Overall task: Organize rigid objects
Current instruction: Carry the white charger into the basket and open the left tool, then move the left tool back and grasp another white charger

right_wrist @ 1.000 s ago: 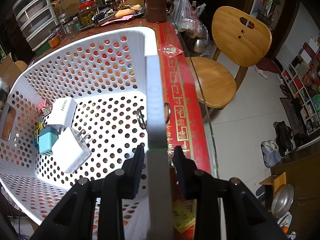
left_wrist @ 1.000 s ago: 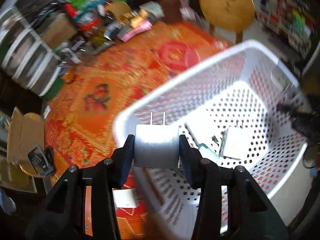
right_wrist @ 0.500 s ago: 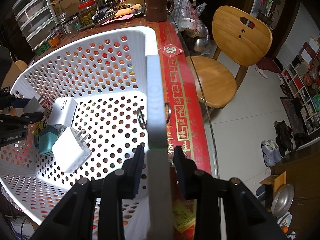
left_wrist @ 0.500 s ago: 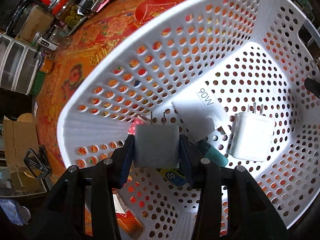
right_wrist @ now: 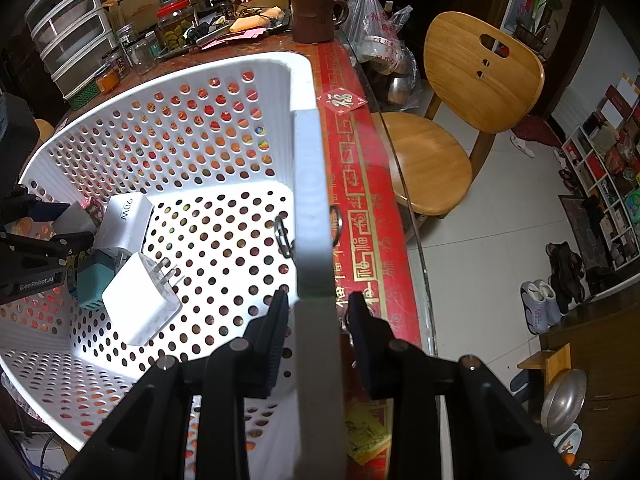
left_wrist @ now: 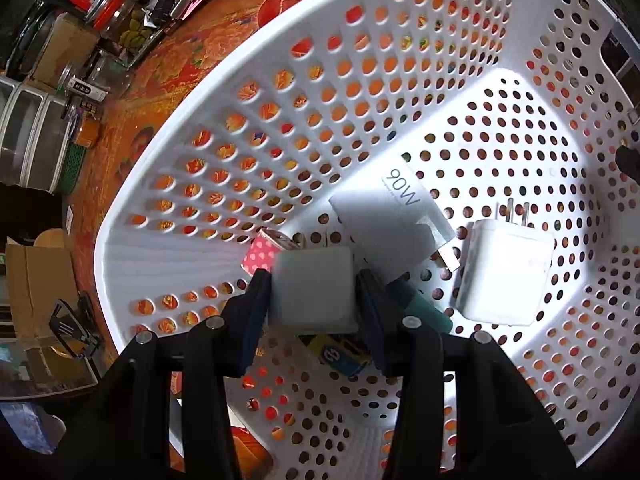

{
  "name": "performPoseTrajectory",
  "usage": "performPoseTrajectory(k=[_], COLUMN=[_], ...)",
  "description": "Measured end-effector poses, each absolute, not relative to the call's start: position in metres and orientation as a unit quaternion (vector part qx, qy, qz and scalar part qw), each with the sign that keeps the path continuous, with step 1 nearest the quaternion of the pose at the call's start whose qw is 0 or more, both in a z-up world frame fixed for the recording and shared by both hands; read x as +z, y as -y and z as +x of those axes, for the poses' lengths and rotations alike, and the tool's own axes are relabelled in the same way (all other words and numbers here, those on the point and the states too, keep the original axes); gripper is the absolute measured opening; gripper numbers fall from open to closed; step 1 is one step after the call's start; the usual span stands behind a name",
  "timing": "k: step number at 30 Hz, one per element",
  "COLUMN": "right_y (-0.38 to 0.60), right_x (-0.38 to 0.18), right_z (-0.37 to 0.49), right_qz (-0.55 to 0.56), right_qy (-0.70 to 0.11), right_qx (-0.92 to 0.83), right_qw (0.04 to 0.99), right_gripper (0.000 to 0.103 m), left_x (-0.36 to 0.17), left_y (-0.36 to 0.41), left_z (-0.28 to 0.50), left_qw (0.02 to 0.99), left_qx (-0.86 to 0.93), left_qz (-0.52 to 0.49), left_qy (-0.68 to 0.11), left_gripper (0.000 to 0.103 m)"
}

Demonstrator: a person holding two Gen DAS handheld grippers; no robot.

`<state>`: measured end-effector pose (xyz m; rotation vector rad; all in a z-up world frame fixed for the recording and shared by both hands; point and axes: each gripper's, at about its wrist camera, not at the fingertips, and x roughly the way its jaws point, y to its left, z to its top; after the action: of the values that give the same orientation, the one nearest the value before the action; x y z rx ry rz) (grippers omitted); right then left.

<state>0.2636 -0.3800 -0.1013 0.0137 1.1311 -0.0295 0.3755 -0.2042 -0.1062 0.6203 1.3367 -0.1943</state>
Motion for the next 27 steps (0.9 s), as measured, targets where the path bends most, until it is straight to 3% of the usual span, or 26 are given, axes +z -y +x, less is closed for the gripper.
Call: performPoseTrajectory(k=[6,9,22,27], right_y=[0.380,0.380,0.380,0.380], right_x=[-0.102,-0.102,-0.102,-0.101], right_z=[0.262,0.263,0.263,0.263], right_qz=[0.005,0.005,0.004,0.006], right_qy=[-0.536,-0.536,-0.536,-0.535], right_qx=[-0.014,-0.014,-0.014,-0.013], right_qw=[0.844,0.844,0.844,0.845], right_gripper=[0.029,0.029,0.029,0.029], left_x=[-0.081,-0.061,-0.002,0.034], left_y=[0.207,0.203,0.159,0.094], left_z=[0.370,0.361,0.312,0.276], left_qw=[0.762,0.781,0.834,0.870], left_qx=[-0.094,-0.096,-0.101,-0.095], left_qz=[0.281,0.288,0.240,0.185], left_qy=[-0.576,-0.546,-0.487,-0.447], left_gripper=[0.074,0.097,0.098,0.098])
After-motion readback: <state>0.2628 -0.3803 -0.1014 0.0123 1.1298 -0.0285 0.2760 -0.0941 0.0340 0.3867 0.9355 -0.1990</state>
